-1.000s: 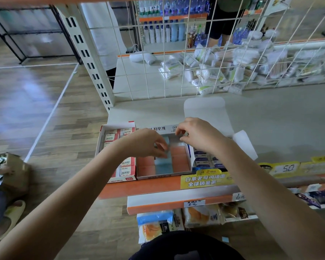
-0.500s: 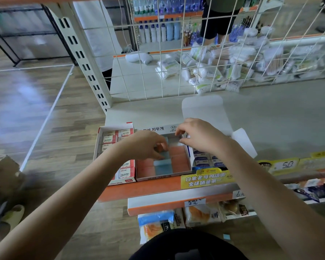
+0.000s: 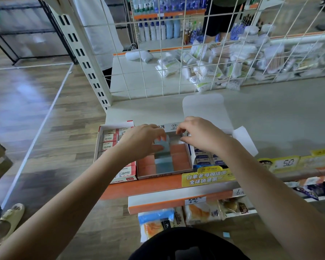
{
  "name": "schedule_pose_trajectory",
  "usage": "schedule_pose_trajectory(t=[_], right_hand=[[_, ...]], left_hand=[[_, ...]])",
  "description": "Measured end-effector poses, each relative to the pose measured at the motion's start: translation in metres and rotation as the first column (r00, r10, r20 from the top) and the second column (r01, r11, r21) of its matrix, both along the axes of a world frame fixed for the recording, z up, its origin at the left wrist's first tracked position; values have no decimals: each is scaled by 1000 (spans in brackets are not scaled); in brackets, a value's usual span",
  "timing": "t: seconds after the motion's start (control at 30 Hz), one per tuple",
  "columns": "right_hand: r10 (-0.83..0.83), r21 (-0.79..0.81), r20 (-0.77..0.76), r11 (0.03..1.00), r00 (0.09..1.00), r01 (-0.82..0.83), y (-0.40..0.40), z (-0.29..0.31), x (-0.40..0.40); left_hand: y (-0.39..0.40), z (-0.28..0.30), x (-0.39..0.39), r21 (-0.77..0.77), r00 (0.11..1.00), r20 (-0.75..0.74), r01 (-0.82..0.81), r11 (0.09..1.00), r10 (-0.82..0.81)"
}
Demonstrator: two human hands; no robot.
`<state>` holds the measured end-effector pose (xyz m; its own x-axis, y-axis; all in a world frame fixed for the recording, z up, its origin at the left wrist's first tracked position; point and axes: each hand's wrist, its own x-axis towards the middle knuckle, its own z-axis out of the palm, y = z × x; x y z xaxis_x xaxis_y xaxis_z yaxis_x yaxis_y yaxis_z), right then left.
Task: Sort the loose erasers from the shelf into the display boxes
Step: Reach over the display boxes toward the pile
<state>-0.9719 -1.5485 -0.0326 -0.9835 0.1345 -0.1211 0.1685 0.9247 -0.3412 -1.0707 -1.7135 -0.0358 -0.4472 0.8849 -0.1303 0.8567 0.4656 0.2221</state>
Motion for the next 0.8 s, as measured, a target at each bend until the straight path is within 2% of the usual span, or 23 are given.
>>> schedule_pose_trajectory(t=[0.1, 0.2, 0.3, 0.47, 0.63, 0.8], right_hand=[[0, 0, 4, 1000, 1000, 0, 0, 0, 0], [2, -2, 11, 1000, 1000, -2, 0, 0, 0], [4, -5, 11, 1000, 1000, -4, 0, 1, 0], [-4, -13, 5, 1000, 1000, 4, -1, 1, 0], [-9, -20, -2, 1000, 1000, 9, 0, -1, 0], [-1, -16, -15, 1000, 1000, 1, 1, -2, 0]], left_hand=[[-5, 9, 2, 48, 990, 136, 23, 999, -29], [-9, 11, 8, -56, 966, 244, 101, 993, -84], [-9, 5, 6, -78, 976, 206, 84, 993, -66], [-5, 1, 4, -30, 995, 96, 6, 1000, -3], [-5, -5, 7, -47, 1000, 24, -1, 999, 2], [-6, -4, 6, 45, 999, 20, -46, 998, 45]])
